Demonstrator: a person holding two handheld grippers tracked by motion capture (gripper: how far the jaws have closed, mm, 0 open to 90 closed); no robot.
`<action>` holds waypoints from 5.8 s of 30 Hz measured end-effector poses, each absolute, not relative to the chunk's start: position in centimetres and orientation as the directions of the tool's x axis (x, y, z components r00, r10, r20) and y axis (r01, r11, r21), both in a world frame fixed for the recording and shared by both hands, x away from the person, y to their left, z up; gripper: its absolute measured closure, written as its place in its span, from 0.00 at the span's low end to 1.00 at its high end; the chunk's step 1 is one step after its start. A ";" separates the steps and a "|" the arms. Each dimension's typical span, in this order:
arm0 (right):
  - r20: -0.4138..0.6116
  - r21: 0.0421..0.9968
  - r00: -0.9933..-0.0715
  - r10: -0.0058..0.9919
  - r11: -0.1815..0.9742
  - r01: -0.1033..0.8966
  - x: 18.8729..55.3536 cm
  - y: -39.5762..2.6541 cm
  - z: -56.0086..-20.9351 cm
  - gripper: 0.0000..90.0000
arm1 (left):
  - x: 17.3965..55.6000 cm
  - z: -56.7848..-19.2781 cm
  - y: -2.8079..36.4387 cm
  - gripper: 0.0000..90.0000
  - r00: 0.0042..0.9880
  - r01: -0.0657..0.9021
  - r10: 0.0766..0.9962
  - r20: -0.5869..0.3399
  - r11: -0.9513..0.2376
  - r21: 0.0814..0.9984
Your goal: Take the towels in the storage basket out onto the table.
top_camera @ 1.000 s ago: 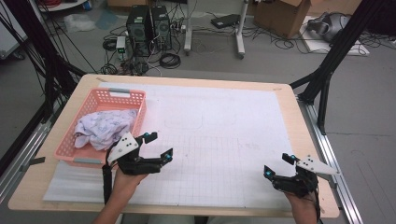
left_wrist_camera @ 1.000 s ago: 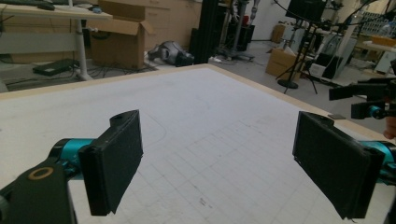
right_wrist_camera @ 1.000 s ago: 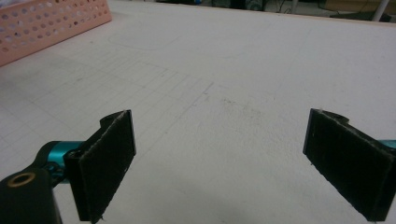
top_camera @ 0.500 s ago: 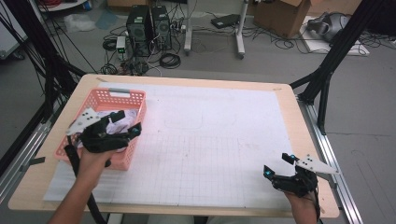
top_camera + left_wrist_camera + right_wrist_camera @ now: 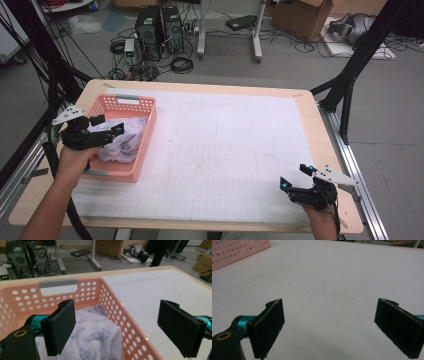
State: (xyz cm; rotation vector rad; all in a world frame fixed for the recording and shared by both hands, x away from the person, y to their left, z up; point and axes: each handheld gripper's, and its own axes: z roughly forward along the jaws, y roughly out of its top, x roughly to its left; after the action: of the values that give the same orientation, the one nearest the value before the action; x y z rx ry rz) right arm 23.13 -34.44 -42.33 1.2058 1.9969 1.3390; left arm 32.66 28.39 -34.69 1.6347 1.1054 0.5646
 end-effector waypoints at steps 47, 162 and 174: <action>0.094 0.885 -0.541 0.836 0.179 0.430 23.3 -34.2 -42.6 0.09 | 39.2 -42.1 26.8 0.02 0.388 0.753 0.921 -0.045 -0.288 0.591; 0.120 0.891 -0.521 0.845 0.141 0.433 23.0 -35.6 -42.5 0.09 | 37.2 -39.7 3.3 0.50 0.797 0.261 0.591 -0.128 -0.145 0.954; 0.120 0.889 -0.524 0.843 0.143 0.435 23.2 -35.4 -42.6 0.09 | 36.0 -38.1 5.8 0.31 0.737 0.262 0.661 -0.140 -0.089 0.961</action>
State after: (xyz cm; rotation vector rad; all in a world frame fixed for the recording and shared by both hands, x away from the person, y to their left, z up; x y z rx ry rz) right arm 23.19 -35.39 -42.58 1.2227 2.0181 1.3466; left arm 35.96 5.81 -38.08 1.6696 0.7462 0.3904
